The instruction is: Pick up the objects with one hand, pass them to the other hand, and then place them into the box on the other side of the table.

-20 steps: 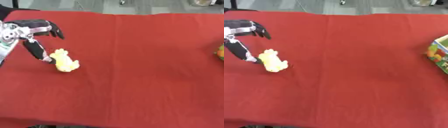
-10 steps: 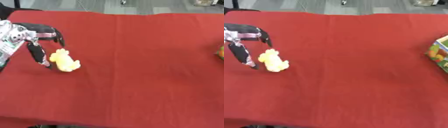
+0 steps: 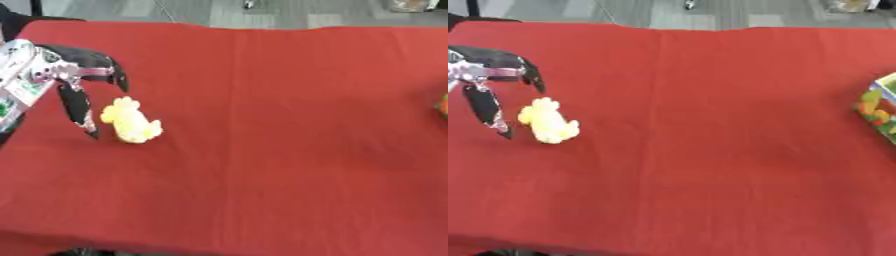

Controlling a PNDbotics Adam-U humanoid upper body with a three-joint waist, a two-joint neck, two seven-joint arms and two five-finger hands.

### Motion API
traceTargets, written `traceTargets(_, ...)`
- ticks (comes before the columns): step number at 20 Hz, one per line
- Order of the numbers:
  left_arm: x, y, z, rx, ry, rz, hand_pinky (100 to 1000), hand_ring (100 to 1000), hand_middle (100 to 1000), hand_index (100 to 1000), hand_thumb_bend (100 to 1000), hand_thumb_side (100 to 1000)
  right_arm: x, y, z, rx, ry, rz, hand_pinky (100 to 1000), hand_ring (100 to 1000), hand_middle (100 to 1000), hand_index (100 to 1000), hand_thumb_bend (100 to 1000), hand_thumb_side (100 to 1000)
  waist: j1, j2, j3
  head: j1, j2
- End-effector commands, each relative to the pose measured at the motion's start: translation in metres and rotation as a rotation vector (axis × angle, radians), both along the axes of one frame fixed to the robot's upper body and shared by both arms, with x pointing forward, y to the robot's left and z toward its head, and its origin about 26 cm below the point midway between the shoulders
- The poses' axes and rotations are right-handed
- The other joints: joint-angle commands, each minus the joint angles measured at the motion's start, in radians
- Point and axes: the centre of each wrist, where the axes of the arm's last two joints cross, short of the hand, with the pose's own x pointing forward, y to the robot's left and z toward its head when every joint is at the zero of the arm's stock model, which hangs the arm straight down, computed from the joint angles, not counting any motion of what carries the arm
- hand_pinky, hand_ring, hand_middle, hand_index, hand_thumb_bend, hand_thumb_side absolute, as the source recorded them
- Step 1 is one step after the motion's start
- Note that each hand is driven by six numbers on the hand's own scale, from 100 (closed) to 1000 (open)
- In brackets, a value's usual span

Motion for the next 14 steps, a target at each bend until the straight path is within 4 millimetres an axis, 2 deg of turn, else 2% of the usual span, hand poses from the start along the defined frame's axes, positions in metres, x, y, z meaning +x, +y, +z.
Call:
traceTargets(1, 0.000, 0.002, 0.013, -0.002, -0.053, -0.004, 813, 811, 772, 801, 770, 100, -0.002, -0.003, 0.008, -0.029, -0.017, -0.008, 990, 1000, 776, 924, 100, 466, -0.001, -0.013, -0.002, 0.004, -0.003)
traceTargets(7, 0.006, 0.001, 0.006, -0.019, -0.057, -0.005, 812, 808, 765, 796, 731, 100, -0.001, -0.005, 0.006, -0.034, -0.014, -0.012, 989, 1000, 776, 925, 100, 481, -0.002, -0.010, -0.006, -0.001, -0.010)
traceTargets(14, 0.016, 0.002, -0.007, -0.020, -0.034, 0.003, 808, 803, 760, 799, 740, 100, 0.000, -0.004, 0.003, -0.037, -0.009, -0.009, 992, 1000, 776, 925, 100, 497, -0.005, -0.003, -0.011, -0.001, -0.015)
